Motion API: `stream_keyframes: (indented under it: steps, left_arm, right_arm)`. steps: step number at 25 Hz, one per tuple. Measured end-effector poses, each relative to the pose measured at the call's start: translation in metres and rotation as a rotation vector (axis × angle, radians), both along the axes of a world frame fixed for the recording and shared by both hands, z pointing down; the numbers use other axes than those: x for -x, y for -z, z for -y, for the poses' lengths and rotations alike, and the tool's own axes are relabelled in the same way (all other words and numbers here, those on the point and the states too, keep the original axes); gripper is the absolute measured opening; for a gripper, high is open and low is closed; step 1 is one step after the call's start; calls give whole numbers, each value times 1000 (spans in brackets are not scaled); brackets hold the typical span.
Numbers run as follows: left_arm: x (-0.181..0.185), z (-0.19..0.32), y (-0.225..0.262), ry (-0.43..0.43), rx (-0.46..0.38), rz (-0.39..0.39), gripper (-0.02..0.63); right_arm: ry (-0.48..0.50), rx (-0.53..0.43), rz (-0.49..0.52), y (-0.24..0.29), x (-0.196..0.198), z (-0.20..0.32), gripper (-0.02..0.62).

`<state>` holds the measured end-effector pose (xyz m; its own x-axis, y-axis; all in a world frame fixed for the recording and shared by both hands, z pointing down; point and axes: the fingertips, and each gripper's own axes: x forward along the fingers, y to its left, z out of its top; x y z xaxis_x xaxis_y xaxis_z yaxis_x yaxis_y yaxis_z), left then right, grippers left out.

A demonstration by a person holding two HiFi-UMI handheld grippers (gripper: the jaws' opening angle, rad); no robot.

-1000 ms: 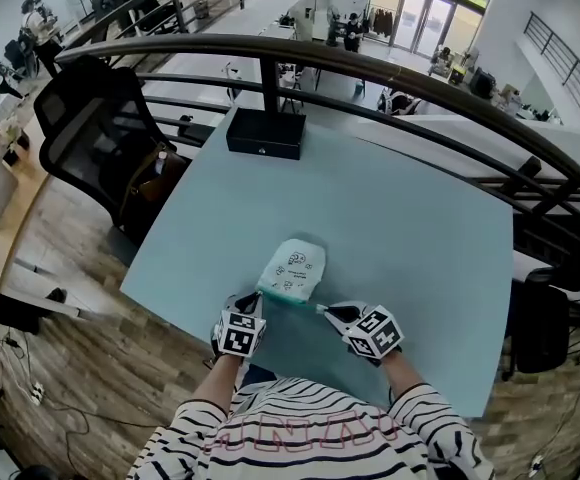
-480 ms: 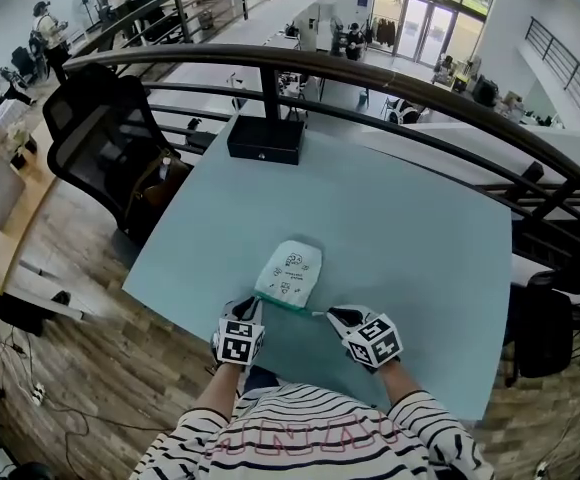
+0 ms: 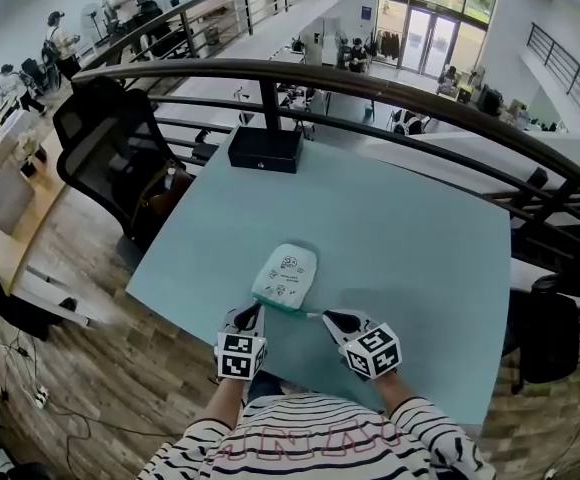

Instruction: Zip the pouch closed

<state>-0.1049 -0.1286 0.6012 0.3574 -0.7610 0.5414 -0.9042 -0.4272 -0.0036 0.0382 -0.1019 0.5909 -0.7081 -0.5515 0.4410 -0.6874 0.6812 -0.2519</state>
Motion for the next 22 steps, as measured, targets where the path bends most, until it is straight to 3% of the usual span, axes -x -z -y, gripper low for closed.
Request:
stream_keyframes:
  steps: [8, 14, 22]
  left_arm:
    - [-23, -17, 36, 0, -91, -52, 26]
    - [-37, -29, 54, 19, -147, -79, 25]
    - [-52, -51, 55, 5, -155, -85, 25]
  right_arm:
    - [-17, -62, 115, 43, -10, -10, 29]
    - [-25, -79, 147, 51, -20, -15, 28]
    - [-68, -71, 165, 44, -34, -26, 28]
